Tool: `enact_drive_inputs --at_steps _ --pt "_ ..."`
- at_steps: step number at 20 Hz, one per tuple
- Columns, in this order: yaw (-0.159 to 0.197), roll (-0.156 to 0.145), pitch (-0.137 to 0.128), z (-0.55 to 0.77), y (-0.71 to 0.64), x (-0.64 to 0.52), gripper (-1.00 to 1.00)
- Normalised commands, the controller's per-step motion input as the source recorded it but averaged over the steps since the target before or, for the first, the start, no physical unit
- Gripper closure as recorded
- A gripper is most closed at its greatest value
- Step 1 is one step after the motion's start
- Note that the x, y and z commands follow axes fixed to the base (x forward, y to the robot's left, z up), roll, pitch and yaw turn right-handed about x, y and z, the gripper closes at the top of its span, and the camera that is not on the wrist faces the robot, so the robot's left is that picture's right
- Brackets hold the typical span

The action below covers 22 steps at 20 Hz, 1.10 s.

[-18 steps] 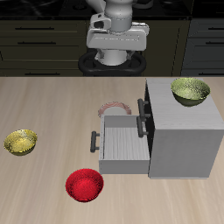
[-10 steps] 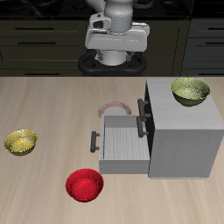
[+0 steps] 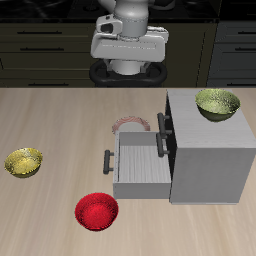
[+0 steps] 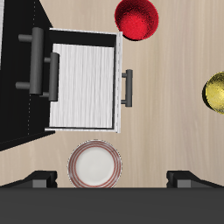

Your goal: Place the red bowl in the bottom drawer of the white cabinet and close the drawer

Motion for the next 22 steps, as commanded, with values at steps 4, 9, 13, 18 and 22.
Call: enact_drive_inputs --at_steps 4,9,13,18,22 --pt "-0.004 -0.019 0.016 0.03 -0.1 0.4 -1.0" --pt "-0.009 -0.016 0.02 -0.01 -0.08 0.37 -1.0" --pt "0.022 -0.019 -0.005 0.03 -0.07 0.36 -1.0" --pt "-0.001 0.0 -0.002 0.03 0.02 0.24 -1.0" --pt "-0.004 -0.016 -0.012 0.07 -0.01 0.23 -1.0"
